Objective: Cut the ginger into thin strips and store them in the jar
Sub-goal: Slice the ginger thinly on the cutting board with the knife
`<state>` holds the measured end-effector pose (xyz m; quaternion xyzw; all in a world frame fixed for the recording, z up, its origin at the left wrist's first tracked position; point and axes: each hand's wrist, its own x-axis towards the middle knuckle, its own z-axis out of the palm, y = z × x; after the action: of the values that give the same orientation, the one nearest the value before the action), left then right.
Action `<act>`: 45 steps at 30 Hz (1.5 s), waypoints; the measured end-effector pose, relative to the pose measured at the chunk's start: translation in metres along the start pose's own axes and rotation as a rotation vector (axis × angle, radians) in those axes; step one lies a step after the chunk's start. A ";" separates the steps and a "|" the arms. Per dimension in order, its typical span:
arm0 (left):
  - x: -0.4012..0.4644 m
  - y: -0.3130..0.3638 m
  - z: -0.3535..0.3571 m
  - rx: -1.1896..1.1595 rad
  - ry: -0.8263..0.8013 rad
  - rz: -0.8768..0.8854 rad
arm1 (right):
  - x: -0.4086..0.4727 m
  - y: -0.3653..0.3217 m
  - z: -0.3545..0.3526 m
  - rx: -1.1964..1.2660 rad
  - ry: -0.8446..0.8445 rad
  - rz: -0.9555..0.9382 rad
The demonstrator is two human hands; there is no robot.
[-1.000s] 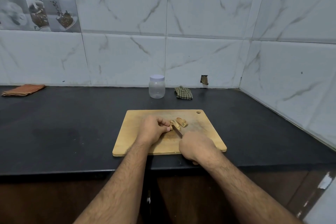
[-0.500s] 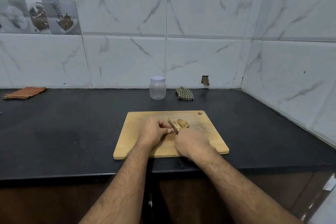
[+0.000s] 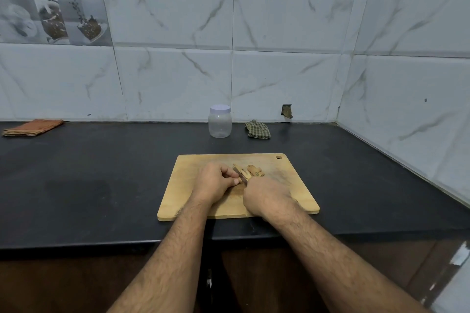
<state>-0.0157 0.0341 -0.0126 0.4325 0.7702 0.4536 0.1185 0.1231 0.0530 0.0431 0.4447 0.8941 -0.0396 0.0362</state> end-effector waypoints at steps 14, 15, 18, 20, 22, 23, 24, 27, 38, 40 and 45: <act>0.001 -0.003 0.002 -0.029 0.034 -0.009 | 0.004 0.002 0.004 -0.090 0.050 -0.050; 0.001 -0.003 0.002 -0.027 0.031 -0.002 | 0.004 0.003 0.004 -0.091 0.051 -0.051; 0.002 -0.004 0.002 -0.031 0.018 -0.003 | 0.008 0.003 0.004 -0.094 0.056 -0.058; 0.001 -0.004 0.002 -0.024 0.015 0.000 | 0.010 0.004 0.005 -0.100 0.060 -0.060; 0.001 -0.003 0.002 -0.024 0.012 0.007 | 0.012 0.004 0.006 -0.110 0.063 -0.058; 0.001 -0.003 0.002 -0.026 0.013 0.008 | 0.013 0.004 0.006 -0.113 0.061 -0.057; 0.001 -0.003 0.002 -0.024 0.016 0.004 | 0.014 0.005 0.006 -0.114 0.060 -0.055; 0.002 -0.003 0.003 -0.038 0.031 -0.017 | 0.014 0.006 0.006 -0.106 0.058 -0.048; 0.006 -0.004 0.005 0.228 0.018 0.010 | 0.017 0.016 0.015 -0.040 0.079 -0.024; 0.006 -0.004 0.005 0.217 0.036 0.001 | 0.018 0.016 0.015 -0.039 0.082 -0.023; 0.008 -0.005 0.005 0.265 0.016 0.023 | 0.019 0.019 0.015 -0.006 0.052 -0.015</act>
<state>-0.0204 0.0422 -0.0172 0.4494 0.8193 0.3527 0.0493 0.1271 0.0783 0.0253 0.4389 0.8981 -0.0255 0.0143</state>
